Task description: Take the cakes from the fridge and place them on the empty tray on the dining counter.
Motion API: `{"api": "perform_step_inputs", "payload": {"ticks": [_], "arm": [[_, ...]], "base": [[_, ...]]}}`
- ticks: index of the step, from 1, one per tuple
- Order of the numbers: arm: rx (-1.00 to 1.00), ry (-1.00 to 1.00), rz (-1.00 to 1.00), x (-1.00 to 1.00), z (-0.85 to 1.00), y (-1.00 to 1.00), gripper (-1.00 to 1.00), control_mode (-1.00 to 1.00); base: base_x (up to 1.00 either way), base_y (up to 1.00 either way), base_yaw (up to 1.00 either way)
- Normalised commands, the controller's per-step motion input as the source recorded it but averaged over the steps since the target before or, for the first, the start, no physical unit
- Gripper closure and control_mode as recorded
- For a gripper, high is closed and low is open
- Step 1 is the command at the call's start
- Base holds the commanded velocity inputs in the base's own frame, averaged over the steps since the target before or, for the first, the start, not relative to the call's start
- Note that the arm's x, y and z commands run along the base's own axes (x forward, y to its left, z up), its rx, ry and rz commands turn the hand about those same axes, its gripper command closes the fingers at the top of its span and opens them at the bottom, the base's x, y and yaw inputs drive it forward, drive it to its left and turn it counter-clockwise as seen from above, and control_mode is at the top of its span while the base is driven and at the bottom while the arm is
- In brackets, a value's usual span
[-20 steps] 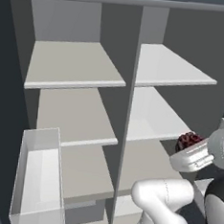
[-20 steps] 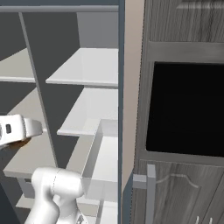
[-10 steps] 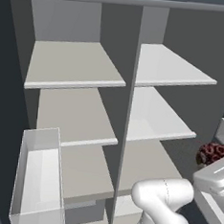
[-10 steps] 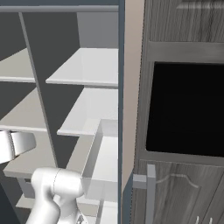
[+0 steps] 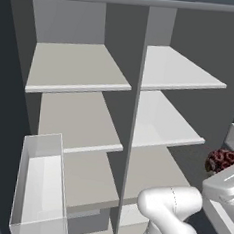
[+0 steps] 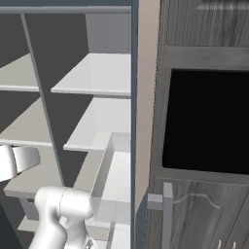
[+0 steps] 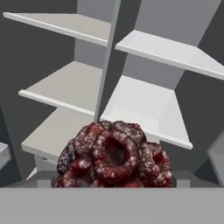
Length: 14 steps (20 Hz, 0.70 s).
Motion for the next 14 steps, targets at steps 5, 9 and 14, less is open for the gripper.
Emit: {"api": "perform_step_inputs", "payload": {"ticks": [5,9,14], "arm": [[0.00,0.00,0.00,0.00,0.00,0.00,1.00,1.00],[0.00,0.00,0.00,0.00,0.00,0.00,1.00,1.00],[0.00,0.00,0.00,0.00,0.00,0.00,1.00,1.00]], "base": [[-0.34,-0.05,0.00],[-0.97,0.00,0.01],[-1.00,-0.06,0.06]]}}
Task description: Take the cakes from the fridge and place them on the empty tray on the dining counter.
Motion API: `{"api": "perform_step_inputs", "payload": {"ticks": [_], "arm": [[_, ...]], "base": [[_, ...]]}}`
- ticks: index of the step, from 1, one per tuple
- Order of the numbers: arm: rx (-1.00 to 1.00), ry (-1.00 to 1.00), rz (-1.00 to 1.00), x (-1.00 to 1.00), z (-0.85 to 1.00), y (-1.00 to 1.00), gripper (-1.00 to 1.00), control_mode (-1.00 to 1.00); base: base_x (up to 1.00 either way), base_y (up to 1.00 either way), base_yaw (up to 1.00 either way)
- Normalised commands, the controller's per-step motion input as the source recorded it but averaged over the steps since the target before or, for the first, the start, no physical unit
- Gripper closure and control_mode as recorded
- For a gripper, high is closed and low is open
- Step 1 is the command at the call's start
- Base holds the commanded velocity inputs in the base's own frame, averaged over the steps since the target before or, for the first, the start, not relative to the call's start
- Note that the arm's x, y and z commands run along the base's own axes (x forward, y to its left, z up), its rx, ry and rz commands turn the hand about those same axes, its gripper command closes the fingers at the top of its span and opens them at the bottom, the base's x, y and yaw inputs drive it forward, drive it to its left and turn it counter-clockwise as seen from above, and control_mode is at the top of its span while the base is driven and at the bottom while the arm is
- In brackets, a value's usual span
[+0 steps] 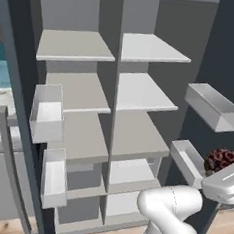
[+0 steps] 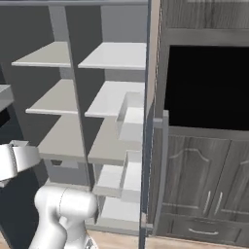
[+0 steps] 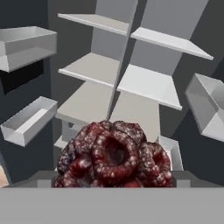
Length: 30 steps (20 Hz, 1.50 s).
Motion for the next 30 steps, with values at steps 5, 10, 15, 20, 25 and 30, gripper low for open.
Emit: {"api": "perform_step_inputs", "payload": {"ticks": [5,10,15,20,25,30], "arm": [[0.00,0.00,0.00,0.00,0.00,0.00,1.00,1.00],[0.00,0.00,0.00,0.00,0.00,0.00,1.00,1.00],[0.00,0.00,0.00,0.00,0.00,0.00,1.00,1.00],[0.00,0.00,0.00,0.00,0.00,0.00,1.00,1.00],[0.00,0.00,0.00,0.00,0.00,0.00,1.00,1.00],[0.00,0.00,0.00,0.00,0.00,0.00,1.00,1.00]], "base": [[-0.75,-0.13,0.11],[-0.07,-0.48,0.32],[0.33,-0.40,0.43],[0.25,-0.32,0.45],[0.09,-0.15,0.45],[0.00,-0.08,0.44]]}}
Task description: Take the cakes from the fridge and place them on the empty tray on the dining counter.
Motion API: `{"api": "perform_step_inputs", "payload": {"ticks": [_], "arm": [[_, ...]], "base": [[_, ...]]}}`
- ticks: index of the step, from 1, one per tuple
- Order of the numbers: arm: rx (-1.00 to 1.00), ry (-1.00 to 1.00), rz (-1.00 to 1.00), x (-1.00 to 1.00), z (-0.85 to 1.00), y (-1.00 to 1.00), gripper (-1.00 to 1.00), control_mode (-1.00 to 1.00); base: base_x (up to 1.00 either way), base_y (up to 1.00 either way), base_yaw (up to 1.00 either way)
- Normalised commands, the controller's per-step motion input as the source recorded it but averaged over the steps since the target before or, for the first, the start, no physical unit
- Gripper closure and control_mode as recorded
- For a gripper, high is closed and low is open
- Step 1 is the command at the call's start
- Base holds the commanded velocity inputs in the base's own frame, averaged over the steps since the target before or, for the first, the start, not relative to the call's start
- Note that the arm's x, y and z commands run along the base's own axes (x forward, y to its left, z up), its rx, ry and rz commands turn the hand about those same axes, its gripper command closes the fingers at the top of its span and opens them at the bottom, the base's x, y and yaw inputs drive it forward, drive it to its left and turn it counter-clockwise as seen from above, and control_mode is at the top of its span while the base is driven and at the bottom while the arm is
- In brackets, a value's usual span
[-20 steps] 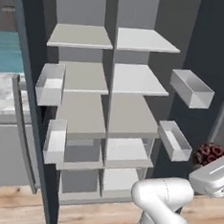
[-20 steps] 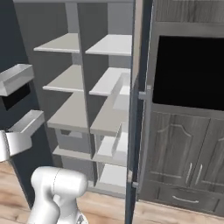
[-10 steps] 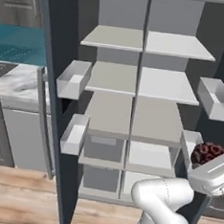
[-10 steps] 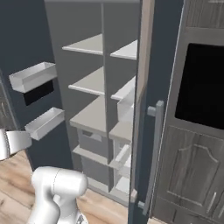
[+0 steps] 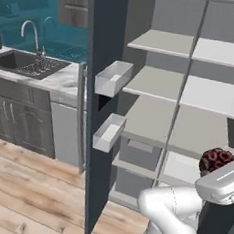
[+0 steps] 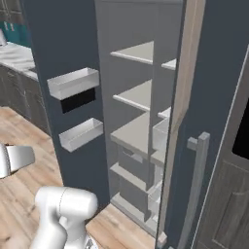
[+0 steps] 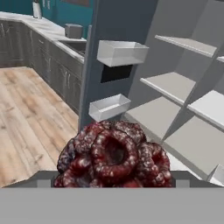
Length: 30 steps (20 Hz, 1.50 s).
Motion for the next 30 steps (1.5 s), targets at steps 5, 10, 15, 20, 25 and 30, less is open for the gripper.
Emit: {"api": "perform_step_inputs", "payload": {"ticks": [5,10,15,20,25,30], "arm": [[0.00,0.00,0.00,0.00,0.00,0.00,1.00,1.00],[0.00,0.00,0.00,0.00,0.00,0.00,1.00,1.00],[0.00,0.00,0.00,0.00,0.00,0.00,1.00,1.00],[0.00,0.00,0.00,0.00,0.00,0.00,1.00,1.00],[0.00,0.00,0.00,0.00,0.00,0.00,1.00,1.00],[0.00,0.00,0.00,0.00,0.00,0.00,1.00,1.00]], "base": [[0.00,-0.01,0.44],[0.00,-0.01,0.45],[0.00,0.00,0.45],[0.00,0.00,0.46],[0.00,0.00,0.44],[-0.03,0.00,0.44]]}}
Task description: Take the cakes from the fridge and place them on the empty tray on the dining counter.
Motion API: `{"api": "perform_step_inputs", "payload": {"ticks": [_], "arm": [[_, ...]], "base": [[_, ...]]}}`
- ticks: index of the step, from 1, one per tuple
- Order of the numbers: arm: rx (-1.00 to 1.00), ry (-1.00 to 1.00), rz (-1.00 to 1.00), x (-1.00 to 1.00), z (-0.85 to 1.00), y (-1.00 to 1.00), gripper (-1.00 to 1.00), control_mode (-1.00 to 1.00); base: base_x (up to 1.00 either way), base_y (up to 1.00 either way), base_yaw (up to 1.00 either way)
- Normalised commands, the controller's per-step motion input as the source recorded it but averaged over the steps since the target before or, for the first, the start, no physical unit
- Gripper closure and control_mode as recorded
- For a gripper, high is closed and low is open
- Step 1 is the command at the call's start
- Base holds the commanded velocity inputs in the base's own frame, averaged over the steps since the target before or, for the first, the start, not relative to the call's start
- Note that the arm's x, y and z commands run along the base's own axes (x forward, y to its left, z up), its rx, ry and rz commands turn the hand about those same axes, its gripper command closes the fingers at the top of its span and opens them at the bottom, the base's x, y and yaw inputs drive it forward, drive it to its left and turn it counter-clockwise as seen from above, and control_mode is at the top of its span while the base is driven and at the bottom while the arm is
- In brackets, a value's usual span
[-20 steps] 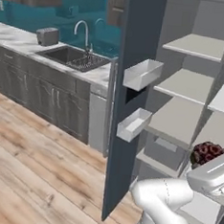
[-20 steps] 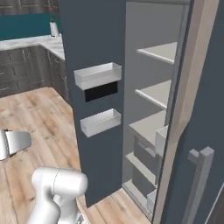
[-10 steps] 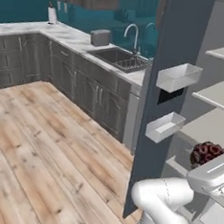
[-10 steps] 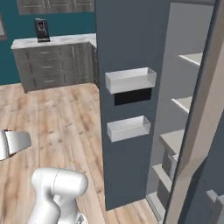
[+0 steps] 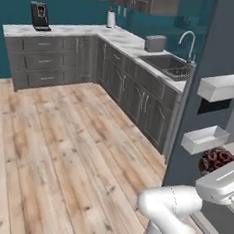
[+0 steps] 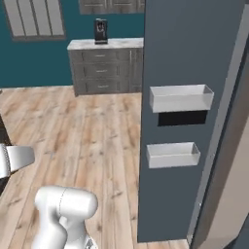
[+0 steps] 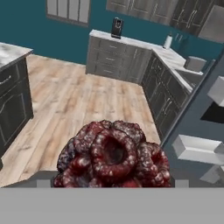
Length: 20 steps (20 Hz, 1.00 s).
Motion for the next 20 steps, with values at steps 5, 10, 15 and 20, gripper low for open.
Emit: {"api": "perform_step_inputs", "payload": {"ticks": [5,10,15,20], "arm": [[0.00,0.00,0.00,0.00,0.00,0.00,1.00,1.00],[0.00,0.00,0.00,0.00,0.00,0.00,1.00,1.00],[0.00,0.00,0.00,0.00,0.00,0.00,1.00,1.00],[0.00,0.00,0.00,0.00,0.00,0.00,1.00,1.00]], "base": [[-0.21,0.01,0.39],[-0.29,0.38,0.25],[-0.19,0.77,0.11],[-0.02,1.00,0.03]]}}
